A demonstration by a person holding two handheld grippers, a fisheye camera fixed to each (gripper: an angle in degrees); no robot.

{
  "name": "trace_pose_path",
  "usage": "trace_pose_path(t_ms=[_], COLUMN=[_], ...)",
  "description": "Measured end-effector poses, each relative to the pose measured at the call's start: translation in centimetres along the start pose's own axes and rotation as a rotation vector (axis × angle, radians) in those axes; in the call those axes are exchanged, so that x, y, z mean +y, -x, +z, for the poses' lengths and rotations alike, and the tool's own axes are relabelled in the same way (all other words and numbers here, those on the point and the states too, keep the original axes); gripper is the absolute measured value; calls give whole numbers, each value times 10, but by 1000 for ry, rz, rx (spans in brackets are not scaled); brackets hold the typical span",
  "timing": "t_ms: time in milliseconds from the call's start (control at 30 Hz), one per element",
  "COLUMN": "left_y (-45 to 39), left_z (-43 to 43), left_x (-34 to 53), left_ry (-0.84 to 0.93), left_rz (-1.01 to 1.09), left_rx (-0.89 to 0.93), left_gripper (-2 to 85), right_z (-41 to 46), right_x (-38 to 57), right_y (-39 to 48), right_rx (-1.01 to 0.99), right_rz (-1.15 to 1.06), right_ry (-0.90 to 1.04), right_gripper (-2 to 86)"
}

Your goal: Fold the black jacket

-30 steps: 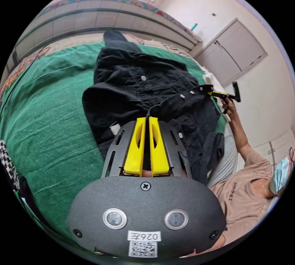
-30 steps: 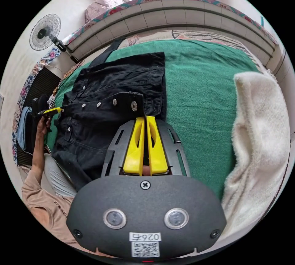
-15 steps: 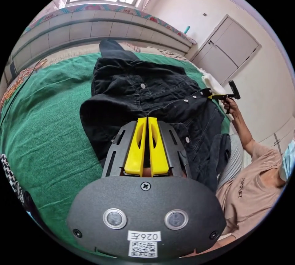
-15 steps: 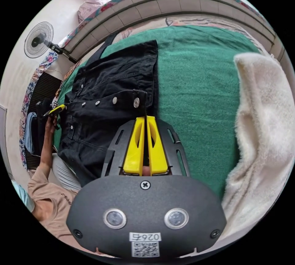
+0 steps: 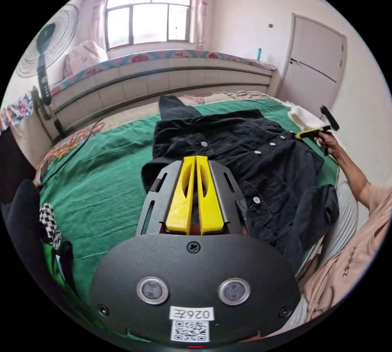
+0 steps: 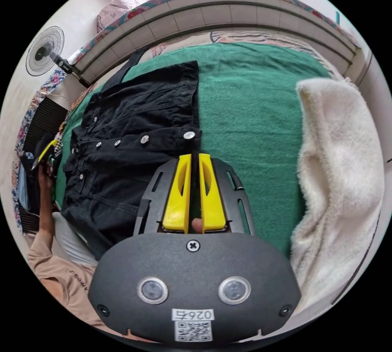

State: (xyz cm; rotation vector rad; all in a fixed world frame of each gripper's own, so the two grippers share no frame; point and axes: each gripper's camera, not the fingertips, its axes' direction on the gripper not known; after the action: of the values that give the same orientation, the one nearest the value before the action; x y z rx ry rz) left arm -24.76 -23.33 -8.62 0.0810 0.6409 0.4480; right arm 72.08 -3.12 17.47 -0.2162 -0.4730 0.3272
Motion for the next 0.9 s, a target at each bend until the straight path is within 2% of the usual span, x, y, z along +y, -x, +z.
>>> trace_pose_path(t_ms=[133, 200, 233, 267, 367, 433, 500, 600, 667, 700, 733, 767, 833, 900], left_y=[-37, -45, -44, -40, -5, 4, 2, -9, -26, -30, -37, -41, -37, -37], left_z=[22, 50, 76, 87, 70, 50, 29, 7, 22, 30, 52, 60, 51, 41], left_x=[-21, -29, -31, -31, -46, -51, -55, -66, -78, -79, -79, -79, -89, -98], left_ry=[66, 190, 335, 377, 400, 357, 302, 149, 205, 253, 378, 398, 397, 412], left_rz=[125, 162, 182, 208, 10, -34, -18, 3, 82, 106, 157, 216, 197, 159], left_rx=[156, 128, 24, 24, 136, 82, 29, 169, 225, 202, 109, 87, 112, 88], left_gripper=[-10, -9, -9, -9, -9, -10, -10, -10, -9, -9, -9, -9, -9, -9], right_z=[-21, -23, -17, -3, 39, 26, 10, -10, -20, -21, -20, -9, 14, -1], right_x=[-2, -4, -9, -16, -38, -48, -49, -47, -44, -43, -41, -40, -37, -42], right_y=[15, 29, 41, 52, 69, 64, 60, 70, 89, 95, 105, 110, 100, 79], right_rx=[140, 84, 17, -20, 74, 38, 60, -66, -189, -204, -214, -186, -124, -238], right_rz=[-9, -75, -145, -202, -282, -226, -176, -243, -383, -425, -516, -561, -521, -405], right_ry=[-114, -152, -151, -126, -5, -13, -73, -75, -22, -3, 69, 199, 365, 335], right_gripper=[-10, -10, -10, -10, -10, -9, -9, -10, -10, -10, -11, -11, -11, -10])
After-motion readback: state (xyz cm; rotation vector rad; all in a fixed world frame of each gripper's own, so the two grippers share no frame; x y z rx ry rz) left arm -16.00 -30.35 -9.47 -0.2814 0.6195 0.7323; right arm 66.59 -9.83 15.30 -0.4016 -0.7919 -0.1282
